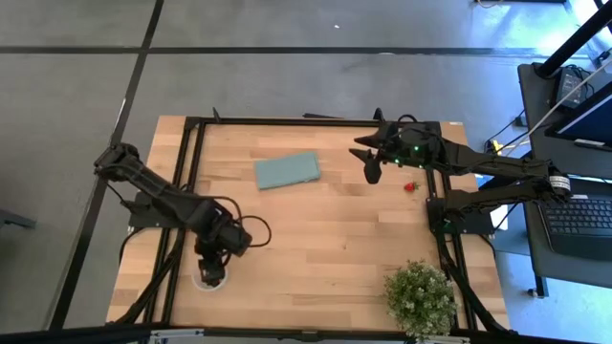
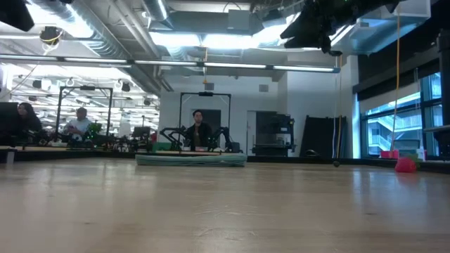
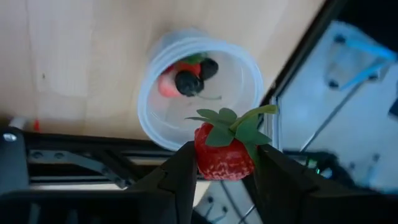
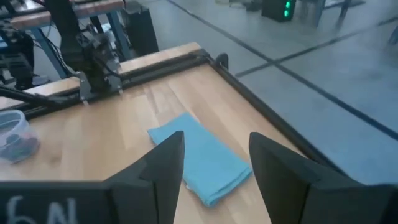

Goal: Pick and placing Produce into tupperware
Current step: Put the left strawberry into the transparent container, then put the strawberry into the transparent container

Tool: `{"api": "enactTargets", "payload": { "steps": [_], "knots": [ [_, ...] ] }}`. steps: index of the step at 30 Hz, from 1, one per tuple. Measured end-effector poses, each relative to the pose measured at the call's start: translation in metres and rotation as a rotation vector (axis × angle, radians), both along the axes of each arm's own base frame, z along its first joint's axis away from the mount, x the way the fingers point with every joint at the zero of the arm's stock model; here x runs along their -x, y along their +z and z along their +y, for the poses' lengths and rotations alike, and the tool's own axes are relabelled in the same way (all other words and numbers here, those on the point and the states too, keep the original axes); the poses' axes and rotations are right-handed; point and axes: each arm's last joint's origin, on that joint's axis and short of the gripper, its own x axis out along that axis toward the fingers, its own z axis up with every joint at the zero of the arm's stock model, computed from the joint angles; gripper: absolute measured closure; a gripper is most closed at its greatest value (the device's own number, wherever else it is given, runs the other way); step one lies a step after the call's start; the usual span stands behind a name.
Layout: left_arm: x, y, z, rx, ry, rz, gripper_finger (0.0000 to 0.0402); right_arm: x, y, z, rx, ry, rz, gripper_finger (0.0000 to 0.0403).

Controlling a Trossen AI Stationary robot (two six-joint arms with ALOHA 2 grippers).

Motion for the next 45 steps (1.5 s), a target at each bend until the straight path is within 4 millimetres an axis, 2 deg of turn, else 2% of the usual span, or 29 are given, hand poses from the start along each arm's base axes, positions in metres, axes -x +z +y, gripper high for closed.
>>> {"api": "enactTargets", "payload": {
  "steps": [5, 12, 16, 22, 29, 32, 36, 41, 45],
  "knots": [
    [0.002, -0.017, -0.006, -0.022, 0.095, 0.028, 0.0262, -0.001, 0.003, 0.0, 0.012, 0.001, -0.033, 0.0219],
    [0.006, -0.04, -0.009, -0.021, 0.1, 0.036, 0.0269, -0.001, 0.003, 0.0, 0.011, 0.001, -0.033, 0.0219],
    [0.01, -0.051, -0.006, -0.05, 0.101, 0.057, 0.0254, -0.001, 0.003, 0.0, 0.011, 0.001, -0.033, 0.0219],
    [0.013, -0.053, -0.004, -0.059, 0.099, 0.077, 0.0229, -0.001, 0.003, 0.0, 0.011, 0.001, -0.032, 0.0219],
    [0.013, -0.052, -0.004, -0.047, 0.099, 0.071, 0.0228, -0.001, 0.003, 0.0, 0.011, 0.001, -0.032, 0.0219],
    [0.015, -0.033, -0.003, 0.006, 0.079, 0.008, 0.0232, -0.001, 0.003, 0.0, 0.007, 0.0, -0.034, 0.0219],
    [0.018, 0.011, 0.005, 0.014, 0.08, -0.24, 0.0237, -0.001, 0.003, 0.0, -0.013, -0.007, -0.041, 0.0219],
    [0.031, 0.061, 0.039, -0.256, 0.216, -0.674, 0.0238, -0.001, 0.003, 0.0, -0.063, -0.024, -0.056, 0.0219],
    [0.04, 0.089, 0.061, -0.475, 0.262, -1.011, 0.0234, 0.003, 0.0, -0.002, -0.162, -0.068, -0.053, 0.0219]
  ]
}}
